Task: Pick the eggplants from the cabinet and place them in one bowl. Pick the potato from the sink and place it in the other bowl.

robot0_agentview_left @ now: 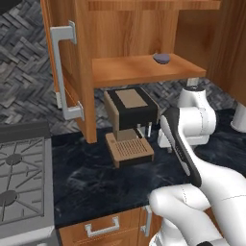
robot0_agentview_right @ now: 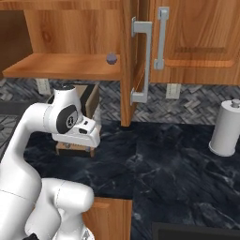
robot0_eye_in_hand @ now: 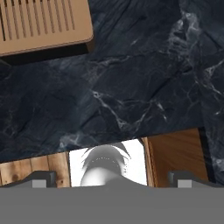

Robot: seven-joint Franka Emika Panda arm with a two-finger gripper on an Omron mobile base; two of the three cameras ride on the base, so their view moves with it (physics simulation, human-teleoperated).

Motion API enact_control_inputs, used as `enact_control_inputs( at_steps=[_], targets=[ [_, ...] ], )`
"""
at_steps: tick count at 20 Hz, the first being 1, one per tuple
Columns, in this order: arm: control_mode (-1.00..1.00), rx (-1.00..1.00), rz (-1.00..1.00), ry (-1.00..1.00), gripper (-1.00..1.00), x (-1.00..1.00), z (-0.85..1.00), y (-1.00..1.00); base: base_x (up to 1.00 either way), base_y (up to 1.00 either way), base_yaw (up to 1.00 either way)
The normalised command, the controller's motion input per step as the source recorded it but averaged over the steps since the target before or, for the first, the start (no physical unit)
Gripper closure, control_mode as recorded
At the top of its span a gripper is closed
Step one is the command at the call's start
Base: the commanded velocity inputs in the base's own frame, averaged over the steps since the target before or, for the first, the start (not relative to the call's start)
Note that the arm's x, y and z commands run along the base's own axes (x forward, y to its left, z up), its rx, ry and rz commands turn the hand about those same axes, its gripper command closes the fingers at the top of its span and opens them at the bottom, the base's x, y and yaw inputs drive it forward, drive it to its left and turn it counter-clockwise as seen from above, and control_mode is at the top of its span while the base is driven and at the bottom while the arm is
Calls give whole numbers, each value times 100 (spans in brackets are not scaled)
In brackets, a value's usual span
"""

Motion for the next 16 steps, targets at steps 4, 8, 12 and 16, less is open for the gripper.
enact_control_inputs(
  at_steps=[4, 8, 12, 16],
  targets=[
    [100, 0, 0, 0, -100, 0, 0, 0, 0, 0, 0],
    [-100, 0, 0, 0, -100, 0, 0, 0, 0, 0, 0],
    [-100, 0, 3, -19, -100, -1, 0, 3, 0, 0, 0],
    [-100, -1, 13, -29, -100, -13, 10, 5, 0, 0, 0]
  ],
)
